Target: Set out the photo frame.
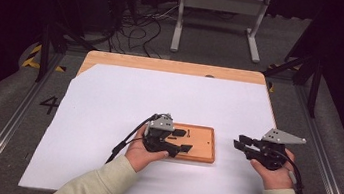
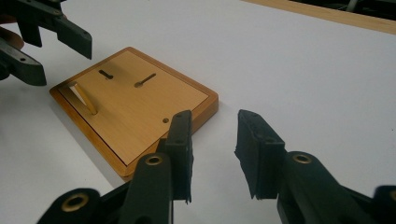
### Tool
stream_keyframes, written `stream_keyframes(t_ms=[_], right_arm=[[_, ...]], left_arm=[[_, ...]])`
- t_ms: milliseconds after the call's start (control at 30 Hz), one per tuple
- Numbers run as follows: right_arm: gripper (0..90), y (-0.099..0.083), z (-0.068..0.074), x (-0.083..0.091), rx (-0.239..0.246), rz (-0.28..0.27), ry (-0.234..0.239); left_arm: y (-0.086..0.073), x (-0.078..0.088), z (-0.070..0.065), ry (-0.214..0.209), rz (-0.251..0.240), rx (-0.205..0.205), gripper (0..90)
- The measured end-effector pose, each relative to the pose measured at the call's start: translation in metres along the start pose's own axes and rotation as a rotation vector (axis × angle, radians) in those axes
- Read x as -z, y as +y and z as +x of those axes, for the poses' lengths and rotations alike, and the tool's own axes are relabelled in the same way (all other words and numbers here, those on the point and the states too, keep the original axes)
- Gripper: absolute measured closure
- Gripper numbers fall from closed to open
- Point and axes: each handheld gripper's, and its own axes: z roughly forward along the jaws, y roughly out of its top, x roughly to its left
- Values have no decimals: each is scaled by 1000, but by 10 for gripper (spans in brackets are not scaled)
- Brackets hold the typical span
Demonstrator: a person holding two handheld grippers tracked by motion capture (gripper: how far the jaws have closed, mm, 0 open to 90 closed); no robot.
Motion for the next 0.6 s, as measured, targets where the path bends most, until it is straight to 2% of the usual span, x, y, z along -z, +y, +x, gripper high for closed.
stream_keyframes(t_ms=[100, 233, 267, 400, 600], right_arm=[[666, 0, 1, 0, 0, 2, 2], [665, 0, 1, 0, 1, 3, 3], [665, 0, 1, -1, 2, 3, 4], [666, 0, 1, -1, 3, 4, 5], [666, -1, 1, -1, 0, 6, 5]], left_arm=[[-3, -5, -1, -21, 21, 5, 458], [-6, -14, -3, -32, 39, -17, 538], [-8, -18, -3, -21, 39, -28, 557], [-10, -24, -3, -24, 49, -31, 601], [-14, -29, -2, -4, 64, -67, 732]])
